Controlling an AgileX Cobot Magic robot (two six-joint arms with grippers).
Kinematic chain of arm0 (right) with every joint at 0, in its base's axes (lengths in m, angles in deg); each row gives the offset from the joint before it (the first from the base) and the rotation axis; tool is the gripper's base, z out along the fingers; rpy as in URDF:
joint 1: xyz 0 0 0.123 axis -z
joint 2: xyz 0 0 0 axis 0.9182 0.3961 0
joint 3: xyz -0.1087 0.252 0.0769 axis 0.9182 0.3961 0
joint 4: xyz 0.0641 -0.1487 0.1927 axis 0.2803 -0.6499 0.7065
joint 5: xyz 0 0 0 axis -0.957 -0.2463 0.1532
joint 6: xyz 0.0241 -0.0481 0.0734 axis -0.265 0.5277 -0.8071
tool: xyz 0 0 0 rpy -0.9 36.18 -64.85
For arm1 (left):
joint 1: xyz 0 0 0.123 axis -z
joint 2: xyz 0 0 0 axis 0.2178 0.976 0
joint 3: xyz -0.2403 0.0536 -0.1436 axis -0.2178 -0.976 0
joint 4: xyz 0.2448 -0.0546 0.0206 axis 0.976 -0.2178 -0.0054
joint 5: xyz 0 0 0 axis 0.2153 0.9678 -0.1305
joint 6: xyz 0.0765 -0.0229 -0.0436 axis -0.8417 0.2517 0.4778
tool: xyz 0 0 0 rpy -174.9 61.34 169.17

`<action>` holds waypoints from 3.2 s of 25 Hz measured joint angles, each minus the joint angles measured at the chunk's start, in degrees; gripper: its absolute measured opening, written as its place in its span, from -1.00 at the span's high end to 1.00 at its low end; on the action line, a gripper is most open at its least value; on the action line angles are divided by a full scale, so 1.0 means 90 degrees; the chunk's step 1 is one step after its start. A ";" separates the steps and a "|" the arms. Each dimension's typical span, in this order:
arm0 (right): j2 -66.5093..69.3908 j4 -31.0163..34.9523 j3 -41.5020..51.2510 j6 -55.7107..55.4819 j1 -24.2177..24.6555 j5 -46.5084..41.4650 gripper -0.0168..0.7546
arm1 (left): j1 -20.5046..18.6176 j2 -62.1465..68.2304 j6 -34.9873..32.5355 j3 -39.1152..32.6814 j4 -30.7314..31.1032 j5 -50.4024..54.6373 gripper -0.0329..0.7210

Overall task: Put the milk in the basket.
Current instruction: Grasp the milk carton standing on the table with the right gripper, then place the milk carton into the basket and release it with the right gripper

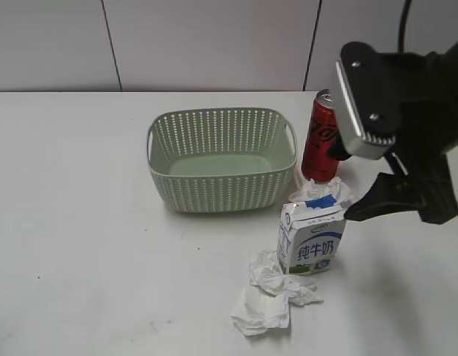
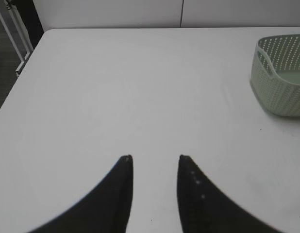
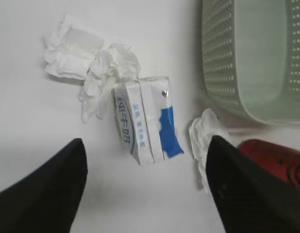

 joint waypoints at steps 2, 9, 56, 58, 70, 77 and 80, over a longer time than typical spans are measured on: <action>0.0205 -0.0033 0.0000 0.0076 -0.0236 0.0162 -0.58 | 0.0000 0.0000 0.0000 0.0000 0.0000 0.0000 0.29; 0.1002 -0.0539 0.0000 0.0108 -0.0676 0.0638 -0.58 | 0.0000 0.0000 0.0000 0.0000 0.0000 0.0000 0.29; 0.2085 -0.1411 -0.3807 -0.0437 -0.0691 -0.0659 0.17 | 0.0000 0.0000 0.0000 0.0000 0.0000 0.0000 0.29; 0.2614 -0.1421 -0.4278 -0.0506 -0.0725 -0.0703 0.17 | 0.0000 0.0000 0.0000 0.0000 0.0000 0.0000 0.29; 0.4929 -0.1331 -0.5275 -0.0577 -0.1098 -0.0542 0.17 | 0.0000 0.0000 0.0000 0.0000 0.0000 0.0000 0.29; 0.5150 -0.1309 -0.5298 -0.1094 -0.1098 -0.0119 0.15 | 0.0000 0.0000 0.0000 0.0000 0.0000 0.0000 0.29; 0.5140 -0.1301 -0.5342 -0.1155 -0.1098 -0.0030 -0.19 | 0.0000 0.0000 0.0000 0.0000 0.0000 0.0000 0.29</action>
